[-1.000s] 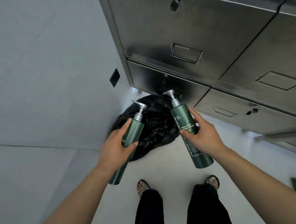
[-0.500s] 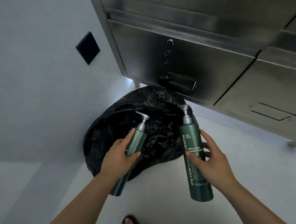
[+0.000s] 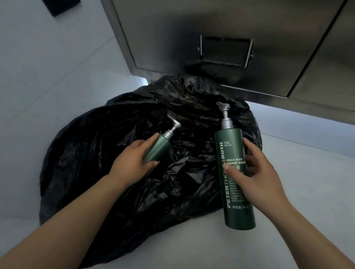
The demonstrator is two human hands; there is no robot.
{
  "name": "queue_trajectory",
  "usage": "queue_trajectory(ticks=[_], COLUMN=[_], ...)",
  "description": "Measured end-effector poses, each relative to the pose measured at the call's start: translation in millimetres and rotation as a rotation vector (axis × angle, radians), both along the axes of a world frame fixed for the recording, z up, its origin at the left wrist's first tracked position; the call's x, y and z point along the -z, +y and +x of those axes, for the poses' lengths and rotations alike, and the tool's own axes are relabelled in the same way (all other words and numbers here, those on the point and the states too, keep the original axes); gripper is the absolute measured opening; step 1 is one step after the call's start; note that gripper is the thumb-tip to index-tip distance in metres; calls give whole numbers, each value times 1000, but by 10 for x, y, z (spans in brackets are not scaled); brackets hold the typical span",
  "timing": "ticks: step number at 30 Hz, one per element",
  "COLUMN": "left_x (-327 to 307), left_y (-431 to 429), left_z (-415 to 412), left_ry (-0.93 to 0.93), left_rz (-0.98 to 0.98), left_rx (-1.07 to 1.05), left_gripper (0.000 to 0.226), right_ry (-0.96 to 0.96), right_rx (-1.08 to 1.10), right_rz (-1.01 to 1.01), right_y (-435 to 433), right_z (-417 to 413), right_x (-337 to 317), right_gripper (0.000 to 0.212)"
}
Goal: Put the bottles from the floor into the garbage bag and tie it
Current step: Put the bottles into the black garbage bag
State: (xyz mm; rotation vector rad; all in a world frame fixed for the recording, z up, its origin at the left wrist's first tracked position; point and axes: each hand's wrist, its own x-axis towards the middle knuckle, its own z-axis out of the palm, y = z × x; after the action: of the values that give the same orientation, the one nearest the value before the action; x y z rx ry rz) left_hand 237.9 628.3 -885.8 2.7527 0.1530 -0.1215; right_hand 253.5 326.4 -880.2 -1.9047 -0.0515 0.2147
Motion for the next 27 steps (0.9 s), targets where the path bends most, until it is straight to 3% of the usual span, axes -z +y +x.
queue_trajectory(ticks=[3,7,10,19,27], left_x=[74,343,519,708,741], left_y=[-62,-130,-171,-395,-399], left_z=[-221,-578,-758,-974,-1128], left_ry=[-35,-58,34,137,129], left_rz=[-24,-26,-91,-302,-371], left_rx=[-121,-18,-26,-63,-78], left_gripper=[75,55,47,46,46], right_ry=[24,16,-5,9,-9], right_rx=[-31,-41,-80,-162,-259], right_rz=[-52,-67,-91,-163,-196], right_y=[-35,-7,62,74,251], right_z=[-132,-186,-194,-250,-247], right_x=[-44,41,80,-18,-78], right_gripper=[73,73,72,71,72])
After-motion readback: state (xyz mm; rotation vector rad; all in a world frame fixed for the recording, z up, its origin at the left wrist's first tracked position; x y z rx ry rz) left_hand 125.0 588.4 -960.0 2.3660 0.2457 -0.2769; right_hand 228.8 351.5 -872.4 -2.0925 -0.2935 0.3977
